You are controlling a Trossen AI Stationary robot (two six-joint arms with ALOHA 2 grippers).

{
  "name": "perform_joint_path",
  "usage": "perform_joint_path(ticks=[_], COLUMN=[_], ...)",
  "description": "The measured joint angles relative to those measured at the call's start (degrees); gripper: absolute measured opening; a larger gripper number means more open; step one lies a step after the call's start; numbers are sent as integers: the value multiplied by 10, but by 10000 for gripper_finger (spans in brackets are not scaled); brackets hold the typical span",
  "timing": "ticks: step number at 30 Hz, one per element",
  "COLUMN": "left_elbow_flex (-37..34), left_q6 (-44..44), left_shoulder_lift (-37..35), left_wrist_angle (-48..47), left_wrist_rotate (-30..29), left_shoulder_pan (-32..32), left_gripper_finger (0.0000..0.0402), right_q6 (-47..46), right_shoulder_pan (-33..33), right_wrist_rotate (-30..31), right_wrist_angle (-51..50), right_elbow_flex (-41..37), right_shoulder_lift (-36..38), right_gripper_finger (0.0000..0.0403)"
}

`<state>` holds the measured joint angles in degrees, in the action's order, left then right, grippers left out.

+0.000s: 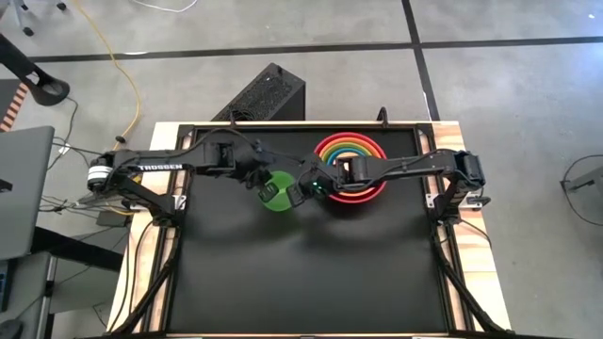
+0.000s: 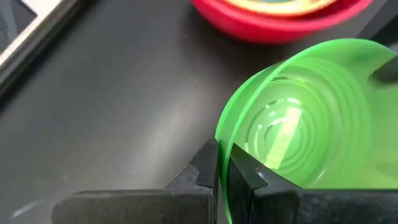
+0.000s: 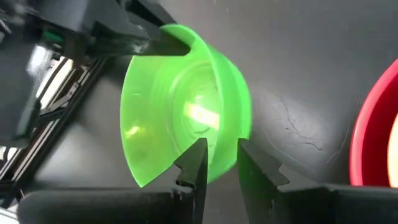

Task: Nest bowls inside each other by size order
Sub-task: Stack the green transparent bowl on top of the orange patterned bowl

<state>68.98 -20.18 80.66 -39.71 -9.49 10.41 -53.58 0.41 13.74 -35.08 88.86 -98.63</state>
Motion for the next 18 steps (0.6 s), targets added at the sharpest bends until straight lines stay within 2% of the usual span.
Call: perform_joint_path(ticks=[9,12,15,18], left_elbow_flex=[8,8,8,8], left_q6=[5,2,0,-3], left_shoulder_lift=[0,0,0,0], left_wrist_angle=[7,11,14,19], left_wrist_rotate=[10,20,23,18], left_shoulder_pan=[2,2,2,2], left_gripper_finger=[0,0,0,0], right_q6=[-5,-5,2,9], right_shoulder_pan=[-2,-1,-2,-2], right_wrist_rotate=[8,12,29,36], right_wrist_angle=[-13,-21,-26,-29], right_elbow_flex=[0,0,0,0], right_shoulder_lift=[0,0,0,0], right_gripper_finger=[95,67,19,9])
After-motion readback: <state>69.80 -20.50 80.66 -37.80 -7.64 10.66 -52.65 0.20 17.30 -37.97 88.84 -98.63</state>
